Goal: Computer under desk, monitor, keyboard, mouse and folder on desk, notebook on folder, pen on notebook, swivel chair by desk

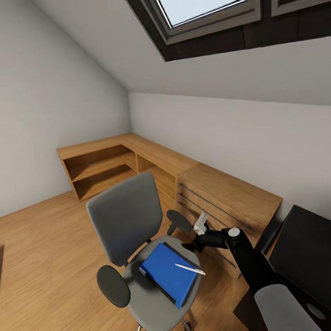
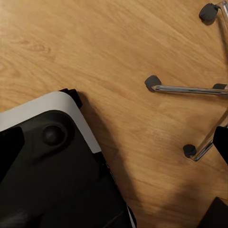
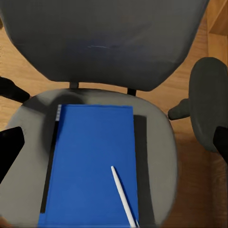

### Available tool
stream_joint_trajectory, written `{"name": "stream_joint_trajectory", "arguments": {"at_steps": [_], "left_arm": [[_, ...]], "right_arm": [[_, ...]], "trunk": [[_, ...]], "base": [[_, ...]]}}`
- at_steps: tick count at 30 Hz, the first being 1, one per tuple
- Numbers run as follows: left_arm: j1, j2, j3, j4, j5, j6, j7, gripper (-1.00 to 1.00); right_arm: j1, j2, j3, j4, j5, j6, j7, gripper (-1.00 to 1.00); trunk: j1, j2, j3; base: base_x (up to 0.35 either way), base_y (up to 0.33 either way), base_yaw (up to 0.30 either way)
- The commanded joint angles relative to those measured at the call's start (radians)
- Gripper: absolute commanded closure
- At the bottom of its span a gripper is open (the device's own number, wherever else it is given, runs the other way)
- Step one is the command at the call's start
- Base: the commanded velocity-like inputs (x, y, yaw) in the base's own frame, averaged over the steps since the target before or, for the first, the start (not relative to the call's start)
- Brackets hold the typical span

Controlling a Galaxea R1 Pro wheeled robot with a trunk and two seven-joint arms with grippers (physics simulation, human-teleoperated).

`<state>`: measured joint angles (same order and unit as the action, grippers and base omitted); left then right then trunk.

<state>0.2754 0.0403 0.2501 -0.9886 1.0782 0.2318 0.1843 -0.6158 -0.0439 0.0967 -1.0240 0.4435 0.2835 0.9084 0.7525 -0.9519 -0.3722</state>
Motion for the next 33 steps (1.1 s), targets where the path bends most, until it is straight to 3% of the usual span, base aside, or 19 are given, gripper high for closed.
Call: {"name": "stream_joint_trajectory", "arguments": {"at_steps": [1,10,20,28,29,33], "left_arm": [[0.000,0.000,0.000,-0.003,0.009,0.004,0.007,-1.00],[0.000,0.000,0.000,-0.003,0.009,0.004,0.007,-1.00],[0.001,0.035,-0.054,-0.014,0.020,-0.018,0.009,-1.00],[0.001,0.042,-0.062,-0.021,0.023,-0.023,0.009,-1.00],[0.001,0.042,-0.062,-0.021,0.023,-0.023,0.009,-1.00],[0.002,0.043,-0.063,-0.024,0.024,-0.024,0.008,-1.00]], "right_arm": [[-0.001,-0.001,0.001,0.004,0.003,0.006,0.003,-1.00],[-0.001,-0.001,0.001,0.033,0.003,0.006,0.003,-1.00],[0.056,0.008,0.005,-0.023,0.004,-0.005,0.012,-1.00],[0.081,0.010,0.003,-0.068,0.004,0.001,0.013,-1.00],[0.081,0.010,0.003,-0.130,0.004,0.001,0.013,-1.00],[0.082,0.010,0.003,-0.132,0.004,0.002,0.013,-1.00]], "trunk": [[0.000,-0.001,-0.001],[0.000,-0.001,-0.001],[0.039,-0.071,-0.032],[0.069,-0.127,-0.057],[0.073,-0.134,-0.061],[0.088,-0.162,-0.073]], "base": [[0.000,0.000,0.000],[0.000,0.000,0.000],[0.000,0.000,0.000],[0.000,0.000,0.000],[0.000,0.000,0.000],[0.000,0.000,0.000]]}}
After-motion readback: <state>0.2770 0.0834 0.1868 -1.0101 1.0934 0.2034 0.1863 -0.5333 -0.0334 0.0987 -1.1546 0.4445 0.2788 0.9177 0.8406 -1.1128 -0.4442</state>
